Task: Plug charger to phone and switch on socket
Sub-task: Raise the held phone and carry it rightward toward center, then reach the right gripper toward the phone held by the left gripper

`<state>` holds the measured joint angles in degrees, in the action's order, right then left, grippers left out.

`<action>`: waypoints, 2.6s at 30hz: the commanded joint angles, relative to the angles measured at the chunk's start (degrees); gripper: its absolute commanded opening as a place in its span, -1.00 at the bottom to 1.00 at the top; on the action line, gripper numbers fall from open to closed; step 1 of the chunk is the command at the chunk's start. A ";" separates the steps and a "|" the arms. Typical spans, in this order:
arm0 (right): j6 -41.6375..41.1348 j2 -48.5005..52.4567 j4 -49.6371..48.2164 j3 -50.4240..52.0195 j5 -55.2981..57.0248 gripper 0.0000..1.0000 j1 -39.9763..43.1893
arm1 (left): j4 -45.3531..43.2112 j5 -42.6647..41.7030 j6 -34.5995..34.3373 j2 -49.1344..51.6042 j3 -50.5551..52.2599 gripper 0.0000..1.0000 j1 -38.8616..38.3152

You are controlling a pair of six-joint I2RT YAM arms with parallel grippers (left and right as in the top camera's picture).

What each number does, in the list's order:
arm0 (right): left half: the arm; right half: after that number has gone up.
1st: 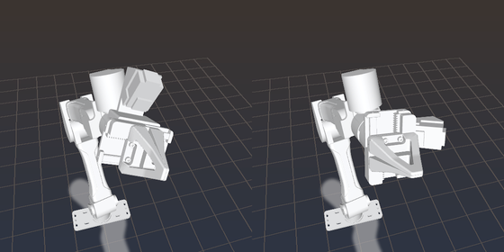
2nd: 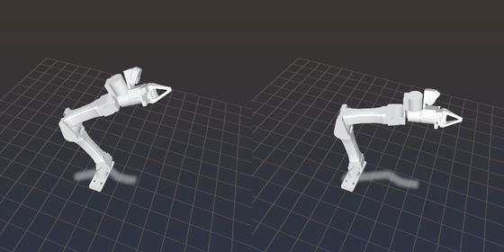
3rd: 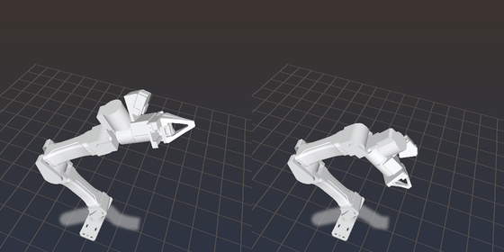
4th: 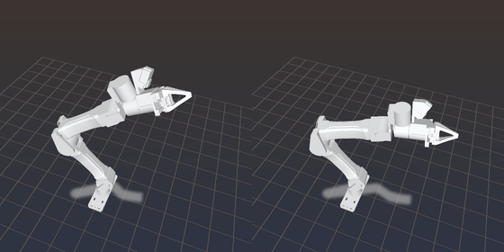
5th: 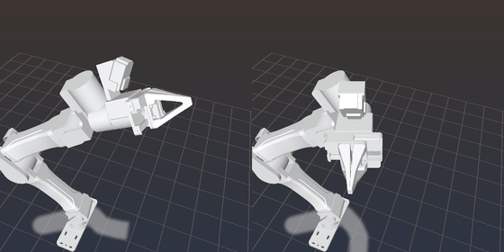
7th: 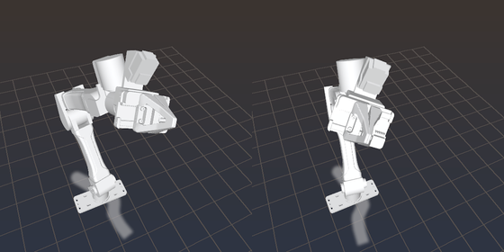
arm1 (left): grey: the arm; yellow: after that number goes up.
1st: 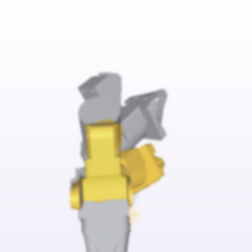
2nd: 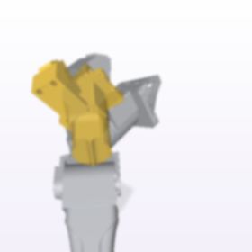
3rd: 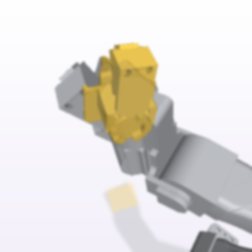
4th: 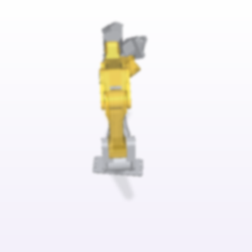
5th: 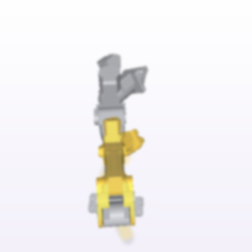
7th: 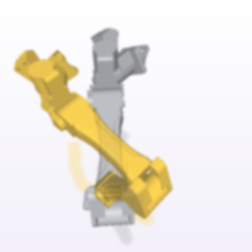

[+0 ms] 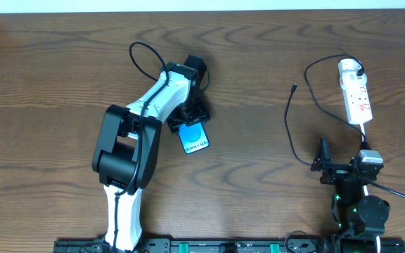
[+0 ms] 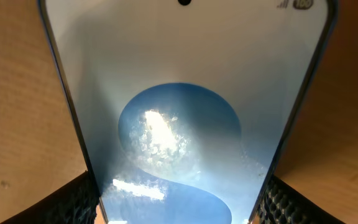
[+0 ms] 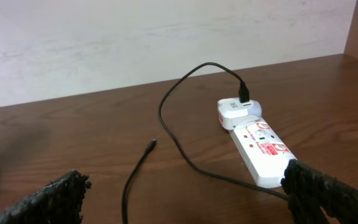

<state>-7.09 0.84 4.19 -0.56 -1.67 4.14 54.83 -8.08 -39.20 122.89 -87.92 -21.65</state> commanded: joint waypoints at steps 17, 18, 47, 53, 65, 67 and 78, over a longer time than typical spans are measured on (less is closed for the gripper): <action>0.52 -0.46 0.00 0.26 0.04 0.99 -0.44 | 1.86 -38.80 0.96 -9.42 -2.75 0.25 0.33; 0.52 -0.46 0.00 0.26 0.04 0.99 -0.44 | 1.84 -41.92 0.94 -9.42 -2.75 0.25 0.50; 0.52 -0.46 0.00 0.26 0.02 0.99 -0.44 | 1.64 -70.01 -2.27 -9.42 -2.75 0.25 7.19; 0.52 -0.46 0.00 0.26 0.02 0.98 -0.44 | 1.62 -71.10 -2.25 -9.42 -2.75 0.25 7.19; 0.52 -0.46 0.00 0.26 0.04 0.99 -0.44 | 1.60 -71.04 -2.23 -9.42 -2.75 0.25 7.19; 0.52 -0.46 -0.02 0.26 0.07 0.99 -0.44 | 1.60 -71.01 -2.23 -9.42 -2.75 0.25 7.19; 0.52 -0.46 -0.02 0.26 0.04 0.99 -0.44 | 1.60 -71.01 -1.79 -9.42 -2.75 0.25 7.19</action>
<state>-7.09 0.82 4.19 -0.56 -1.67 4.14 56.38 -76.18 -40.91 114.59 -89.38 -14.68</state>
